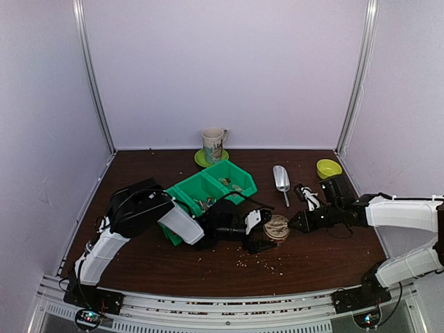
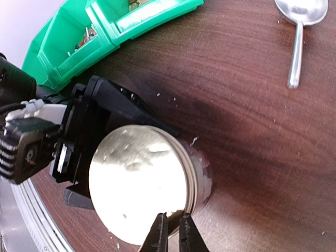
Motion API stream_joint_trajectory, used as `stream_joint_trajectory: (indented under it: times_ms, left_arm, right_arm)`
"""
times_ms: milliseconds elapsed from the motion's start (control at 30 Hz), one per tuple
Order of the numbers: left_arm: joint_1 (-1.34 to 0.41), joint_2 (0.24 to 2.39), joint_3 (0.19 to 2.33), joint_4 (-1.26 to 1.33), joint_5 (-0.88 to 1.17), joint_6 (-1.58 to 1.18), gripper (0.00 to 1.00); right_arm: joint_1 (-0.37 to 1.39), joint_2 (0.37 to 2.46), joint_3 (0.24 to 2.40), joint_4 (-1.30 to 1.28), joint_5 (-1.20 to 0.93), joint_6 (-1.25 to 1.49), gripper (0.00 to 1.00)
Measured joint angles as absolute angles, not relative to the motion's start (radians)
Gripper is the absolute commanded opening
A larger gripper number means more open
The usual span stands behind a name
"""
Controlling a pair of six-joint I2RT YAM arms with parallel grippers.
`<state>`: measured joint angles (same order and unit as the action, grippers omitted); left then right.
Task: Pack the candies
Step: Screw the box lid onto the packing box.
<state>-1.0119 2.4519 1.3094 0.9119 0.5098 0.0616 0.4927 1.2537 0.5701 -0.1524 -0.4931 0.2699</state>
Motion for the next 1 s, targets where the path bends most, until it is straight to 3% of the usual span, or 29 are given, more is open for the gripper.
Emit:
stream_joint_trajectory:
  times_ms: [300, 567, 833, 1000]
  left_arm:
    - [-1.010, 2.455, 1.319, 0.907, 0.493, 0.058, 0.80]
    - [-1.010, 2.455, 1.319, 0.907, 0.492, 0.058, 0.80]
    - [-1.010, 2.455, 1.319, 0.908, 0.492, 0.059, 0.80]
    - [-1.010, 2.455, 1.319, 0.908, 0.492, 0.059, 0.80]
  right_arm:
    - [0.559, 1.149, 0.513, -0.221, -0.517, 0.321, 0.10]
    - [0.563, 1.081, 0.578, -0.318, -0.465, 0.297, 0.39]
    - [0.535, 1.234, 0.725, -0.292, -0.408, 0.260, 0.41]
    - [0.504, 1.420, 0.815, -0.242, -0.453, 0.240, 0.36]
